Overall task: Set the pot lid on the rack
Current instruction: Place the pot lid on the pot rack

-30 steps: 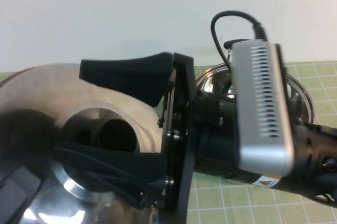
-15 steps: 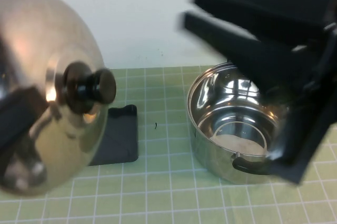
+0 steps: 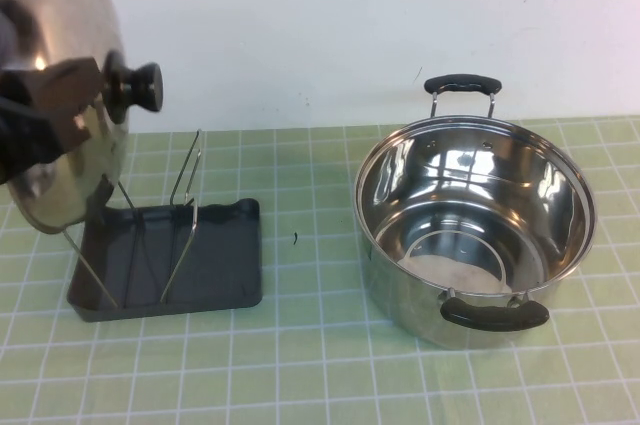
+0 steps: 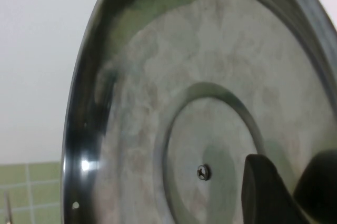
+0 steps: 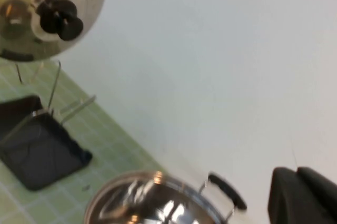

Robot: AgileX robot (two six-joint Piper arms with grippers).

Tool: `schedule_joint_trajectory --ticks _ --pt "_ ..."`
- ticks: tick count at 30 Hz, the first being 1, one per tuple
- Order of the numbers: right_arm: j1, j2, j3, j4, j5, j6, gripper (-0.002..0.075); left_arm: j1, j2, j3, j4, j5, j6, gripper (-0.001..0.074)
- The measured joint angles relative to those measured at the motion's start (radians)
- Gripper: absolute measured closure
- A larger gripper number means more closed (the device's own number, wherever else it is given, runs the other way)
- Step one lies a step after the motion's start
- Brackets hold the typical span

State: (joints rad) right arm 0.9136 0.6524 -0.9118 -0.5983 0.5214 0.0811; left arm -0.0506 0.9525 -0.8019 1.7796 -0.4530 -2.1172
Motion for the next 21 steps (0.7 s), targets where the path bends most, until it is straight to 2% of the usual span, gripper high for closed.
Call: schedule_joint_trajectory --ticks 6,14,21 --pt "0.0 -0.02 0.0 0.047 0.098 0.0 0.0727 0.0 0.128 0.0 -0.005 0.053 0.027 0.0566" --pt "0.0 -0.02 0.041 0.059 0.088 0.008 0.0727 0.0 0.283 0.0 -0.017 0.022 0.029 0.0566" --pt "0.0 -0.02 0.074 0.059 0.076 0.026 0.0727 0.0 0.354 0.0 -0.1 -0.011 0.063 0.0566"
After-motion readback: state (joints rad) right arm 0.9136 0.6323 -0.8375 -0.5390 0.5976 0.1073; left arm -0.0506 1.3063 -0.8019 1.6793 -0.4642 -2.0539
